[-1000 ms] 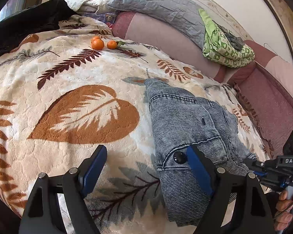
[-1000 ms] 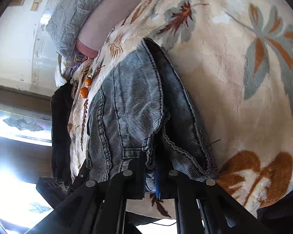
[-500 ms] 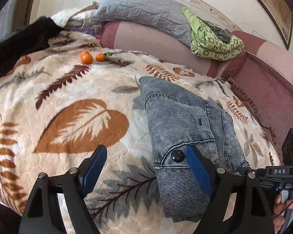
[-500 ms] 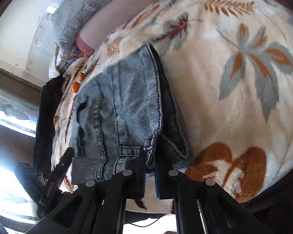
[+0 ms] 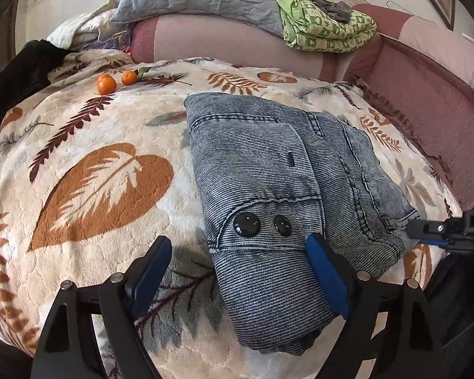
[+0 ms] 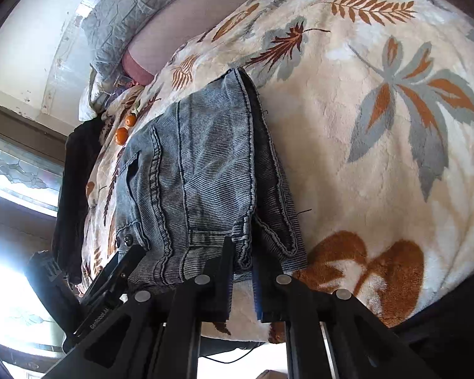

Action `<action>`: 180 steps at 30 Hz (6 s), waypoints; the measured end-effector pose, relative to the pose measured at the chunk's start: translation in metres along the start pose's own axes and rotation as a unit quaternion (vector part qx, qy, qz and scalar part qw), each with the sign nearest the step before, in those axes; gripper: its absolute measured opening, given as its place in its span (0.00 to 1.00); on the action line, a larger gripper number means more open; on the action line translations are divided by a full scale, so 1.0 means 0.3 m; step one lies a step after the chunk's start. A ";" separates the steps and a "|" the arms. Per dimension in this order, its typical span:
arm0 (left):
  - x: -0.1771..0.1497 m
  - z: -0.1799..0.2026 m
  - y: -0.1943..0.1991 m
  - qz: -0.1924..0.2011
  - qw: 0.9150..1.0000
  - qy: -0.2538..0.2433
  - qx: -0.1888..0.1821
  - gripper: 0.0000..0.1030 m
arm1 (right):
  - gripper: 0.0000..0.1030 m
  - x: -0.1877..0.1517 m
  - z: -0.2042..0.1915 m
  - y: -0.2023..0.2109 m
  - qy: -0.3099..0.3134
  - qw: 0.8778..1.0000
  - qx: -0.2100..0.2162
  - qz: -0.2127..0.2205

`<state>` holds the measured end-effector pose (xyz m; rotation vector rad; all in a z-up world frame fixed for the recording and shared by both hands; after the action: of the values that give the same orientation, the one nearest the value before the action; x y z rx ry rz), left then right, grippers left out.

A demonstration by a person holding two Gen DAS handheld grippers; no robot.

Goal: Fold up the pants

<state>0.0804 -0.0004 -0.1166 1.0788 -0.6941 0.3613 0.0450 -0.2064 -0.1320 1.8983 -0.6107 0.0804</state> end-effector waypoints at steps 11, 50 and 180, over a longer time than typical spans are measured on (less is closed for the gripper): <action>-0.004 0.008 0.000 0.000 1.000 -0.002 0.000 0.86 | 0.55 0.089 -0.139 0.026 0.034 0.998 0.032 0.038; 0.034 -0.141 0.017 0.015 0.986 0.162 -0.037 0.85 | 0.60 0.350 -0.291 -0.175 0.179 0.978 -0.106 -0.026; 0.417 0.313 -0.373 -0.077 0.992 -0.021 -0.098 0.37 | 0.32 0.575 0.090 -0.071 0.082 0.996 0.033 -0.009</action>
<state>0.2062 -0.1414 -0.0808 0.9483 -0.6642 0.1345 0.1978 -0.2888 -0.1037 1.9378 -0.4846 0.2438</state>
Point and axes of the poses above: each gripper's, at about its wrist camera, not at the fingertips, and y roughly against the way its jaws point, z to its right, x to its top, the point moved 9 cm from there along -y, roughly the way its jaws point, and after that the axes turned 11 degrees about -x, right-handed, at the moved point
